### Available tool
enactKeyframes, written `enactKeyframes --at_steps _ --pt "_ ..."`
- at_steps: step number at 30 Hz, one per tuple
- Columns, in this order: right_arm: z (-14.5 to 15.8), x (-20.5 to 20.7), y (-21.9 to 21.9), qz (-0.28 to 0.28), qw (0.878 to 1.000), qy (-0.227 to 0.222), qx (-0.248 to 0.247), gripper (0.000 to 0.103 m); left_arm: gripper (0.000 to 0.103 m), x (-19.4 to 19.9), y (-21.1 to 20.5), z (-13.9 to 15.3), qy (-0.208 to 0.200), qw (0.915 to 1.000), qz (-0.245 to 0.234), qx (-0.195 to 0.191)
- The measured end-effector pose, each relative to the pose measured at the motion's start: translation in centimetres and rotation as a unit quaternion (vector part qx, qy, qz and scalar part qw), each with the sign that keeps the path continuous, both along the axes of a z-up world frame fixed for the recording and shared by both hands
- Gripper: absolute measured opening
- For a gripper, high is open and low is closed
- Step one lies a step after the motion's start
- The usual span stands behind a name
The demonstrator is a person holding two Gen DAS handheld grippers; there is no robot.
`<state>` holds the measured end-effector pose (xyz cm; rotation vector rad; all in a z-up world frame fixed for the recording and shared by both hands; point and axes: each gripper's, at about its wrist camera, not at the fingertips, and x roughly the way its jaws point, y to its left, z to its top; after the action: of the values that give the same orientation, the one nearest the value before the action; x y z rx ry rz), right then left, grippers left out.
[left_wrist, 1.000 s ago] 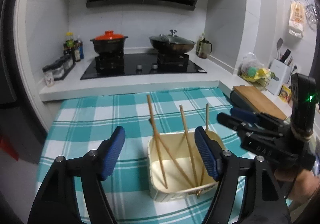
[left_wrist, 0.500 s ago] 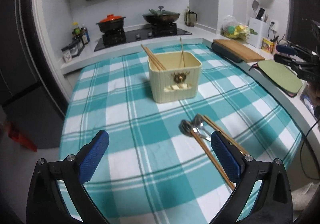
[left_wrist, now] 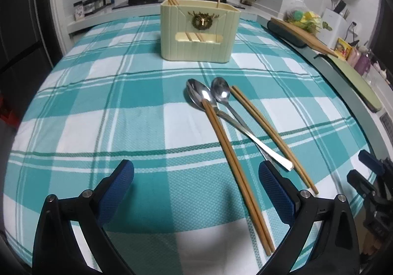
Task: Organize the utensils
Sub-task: 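Move both tools back toward the remaining spoons and chopsticks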
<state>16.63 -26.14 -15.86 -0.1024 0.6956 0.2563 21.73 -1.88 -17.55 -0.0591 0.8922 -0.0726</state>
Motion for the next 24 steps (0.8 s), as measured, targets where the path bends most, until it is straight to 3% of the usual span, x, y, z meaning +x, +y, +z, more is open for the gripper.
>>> enactKeyframes --at_steps 3,6,10,24 --pt "-1.1 -0.2 0.5 0.009 1.000 -0.002 -0.026 0.058 0.101 0.0 -0.1 -1.6 0.016 0.9998 0.013 0.002" --pt "-1.9 0.5 0.2 0.008 1.000 0.016 -0.005 0.058 0.101 -0.1 0.0 -2.6 0.028 0.9992 0.022 -0.014" --pt "-2.5 1.4 0.3 0.010 0.999 0.031 0.009 0.048 0.101 0.1 -0.4 -3.1 0.032 0.9992 0.023 -0.006" --pt "-3.2 1.7 1.0 0.018 0.999 0.039 0.008 0.048 0.102 0.7 -0.7 -4.2 0.037 0.9989 0.026 0.008"
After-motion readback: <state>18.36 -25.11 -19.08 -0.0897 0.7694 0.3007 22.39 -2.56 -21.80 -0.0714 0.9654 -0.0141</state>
